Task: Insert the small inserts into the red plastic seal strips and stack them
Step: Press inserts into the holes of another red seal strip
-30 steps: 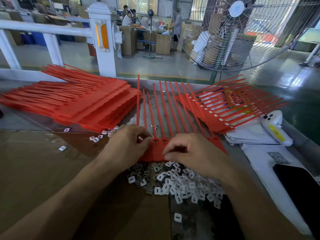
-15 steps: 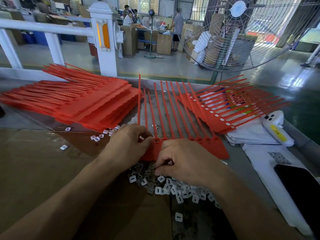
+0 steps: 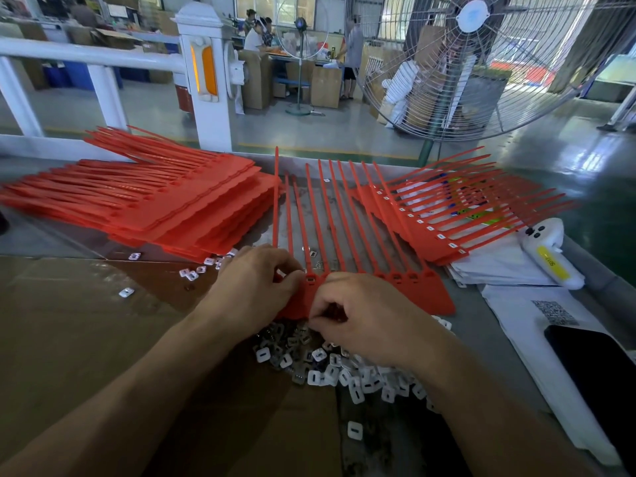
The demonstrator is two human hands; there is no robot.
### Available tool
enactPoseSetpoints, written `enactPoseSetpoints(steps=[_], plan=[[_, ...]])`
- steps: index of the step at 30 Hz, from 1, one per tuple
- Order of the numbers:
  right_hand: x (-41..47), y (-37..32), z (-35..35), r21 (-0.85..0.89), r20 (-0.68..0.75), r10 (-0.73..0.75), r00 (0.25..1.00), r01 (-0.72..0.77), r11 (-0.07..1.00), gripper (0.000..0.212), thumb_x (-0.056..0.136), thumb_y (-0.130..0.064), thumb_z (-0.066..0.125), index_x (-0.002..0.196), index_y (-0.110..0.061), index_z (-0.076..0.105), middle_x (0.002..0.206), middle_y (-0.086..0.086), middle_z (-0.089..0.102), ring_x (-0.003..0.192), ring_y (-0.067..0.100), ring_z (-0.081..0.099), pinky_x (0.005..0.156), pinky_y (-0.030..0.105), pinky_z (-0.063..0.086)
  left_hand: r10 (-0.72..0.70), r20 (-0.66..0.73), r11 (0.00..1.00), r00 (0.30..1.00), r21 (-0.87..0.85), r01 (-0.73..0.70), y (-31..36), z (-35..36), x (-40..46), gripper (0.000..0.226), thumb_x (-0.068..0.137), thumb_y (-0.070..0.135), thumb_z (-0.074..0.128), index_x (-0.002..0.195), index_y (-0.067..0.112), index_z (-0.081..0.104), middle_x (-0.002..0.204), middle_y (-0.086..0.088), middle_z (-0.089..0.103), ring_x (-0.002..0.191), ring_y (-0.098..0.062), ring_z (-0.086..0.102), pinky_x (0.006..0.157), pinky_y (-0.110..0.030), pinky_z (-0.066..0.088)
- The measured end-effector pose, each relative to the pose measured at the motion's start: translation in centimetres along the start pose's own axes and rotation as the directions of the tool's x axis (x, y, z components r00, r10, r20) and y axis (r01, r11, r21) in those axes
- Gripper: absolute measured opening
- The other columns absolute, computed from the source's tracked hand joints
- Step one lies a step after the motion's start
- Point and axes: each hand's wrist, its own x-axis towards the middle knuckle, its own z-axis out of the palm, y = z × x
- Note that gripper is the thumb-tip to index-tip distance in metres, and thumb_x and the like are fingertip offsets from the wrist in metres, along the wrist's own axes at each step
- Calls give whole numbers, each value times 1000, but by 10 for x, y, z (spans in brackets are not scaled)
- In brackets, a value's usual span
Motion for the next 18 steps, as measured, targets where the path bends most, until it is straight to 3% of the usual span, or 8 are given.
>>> enactPoseSetpoints(steps=[7, 14, 18], plan=[[1, 3, 1, 71, 33, -25, 999, 23, 997, 5, 91, -32, 77, 95, -33, 75, 97, -21, 64, 94, -2, 60, 84, 25, 52, 3, 10, 1000, 1000, -1, -3, 0, -1, 1, 14, 94, 40, 63, 95, 32, 75, 95, 20, 64, 97, -10, 60, 99, -49, 47], [4, 1, 2, 0, 98, -83, 992, 84, 996, 9, 90, -34, 77, 99, -36, 75, 103, -21, 60, 100, -2, 57, 91, 28, 49, -8, 31, 1000, 1000, -1, 8, 0, 0, 1, 14, 96, 39, 62, 98, 31, 74, 100, 16, 64, 102, -14, 59, 101, -49, 46], [3, -1, 4, -43, 80, -133, 988, 137, 990, 7, 92, -32, 74, 97, -36, 73, 104, -21, 60, 100, -3, 56, 89, 21, 48, -9, 27, 1000, 1000, -5, 9, -2, 0, 1, 13, 96, 39, 63, 97, 32, 74, 98, 18, 63, 101, -13, 59, 101, -50, 46]])
